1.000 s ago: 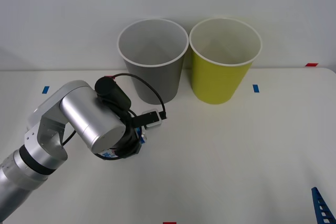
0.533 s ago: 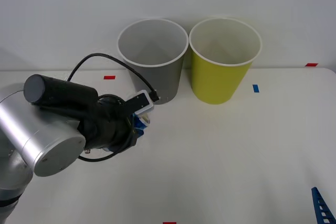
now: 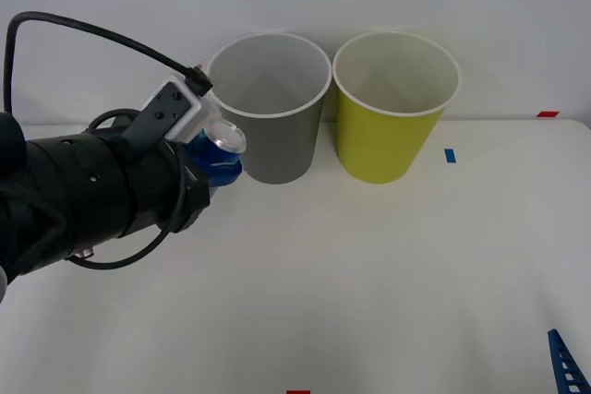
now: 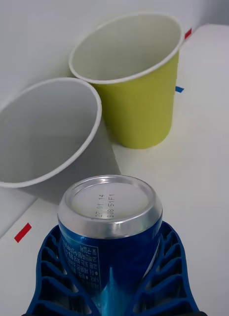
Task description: Put cans in the gray bin and PET bottles in the light green bin.
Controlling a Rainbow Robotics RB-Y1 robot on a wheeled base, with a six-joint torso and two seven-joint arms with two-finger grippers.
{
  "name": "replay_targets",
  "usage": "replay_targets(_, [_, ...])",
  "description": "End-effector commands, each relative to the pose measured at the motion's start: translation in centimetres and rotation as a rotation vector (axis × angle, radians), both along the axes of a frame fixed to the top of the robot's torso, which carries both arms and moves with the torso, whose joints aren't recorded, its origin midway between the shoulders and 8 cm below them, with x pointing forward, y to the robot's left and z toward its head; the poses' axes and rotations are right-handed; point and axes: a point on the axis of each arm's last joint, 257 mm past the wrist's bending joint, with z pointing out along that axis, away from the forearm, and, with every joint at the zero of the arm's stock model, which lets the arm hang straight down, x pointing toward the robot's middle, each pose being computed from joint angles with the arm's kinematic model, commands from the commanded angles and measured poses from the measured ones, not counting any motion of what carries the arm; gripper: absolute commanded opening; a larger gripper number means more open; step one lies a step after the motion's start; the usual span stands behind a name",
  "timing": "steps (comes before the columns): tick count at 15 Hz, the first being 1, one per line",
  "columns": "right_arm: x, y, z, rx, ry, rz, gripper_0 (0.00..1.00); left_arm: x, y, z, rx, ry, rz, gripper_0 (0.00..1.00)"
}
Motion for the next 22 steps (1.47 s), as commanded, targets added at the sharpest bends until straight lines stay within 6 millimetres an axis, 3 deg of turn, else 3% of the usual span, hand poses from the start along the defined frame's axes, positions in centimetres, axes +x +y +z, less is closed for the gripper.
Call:
replay_targets(1, [0.0,0.0,0.0,0.0,0.0,0.0,1.0,0.9,1.6,1.6,-0.114,0.009,0.084,0.0])
replay_targets(5, [0.0,0.0,0.0,0.0,0.0,0.0,1.0,2.1,2.4,5.2,-0.324,0.024,0.186,0.0])
replay_targets(8, [0.0,0.0,0.0,0.0,0.0,0.0,1.0,3.2,2.8,10.5,-0.422,-0.045,0.237,0.0])
replay_targets(13, [0.0,0.0,0.0,0.0,0.0,0.0,1.0,3.0,1.0,17.5,-0.493,-0.173,0.175,0.0])
replay_targets(22, [0.0,0.0,0.0,0.0,0.0,0.0,1.0,8.4,1.4,21.3,-0.51,-0.152,0.201,0.0])
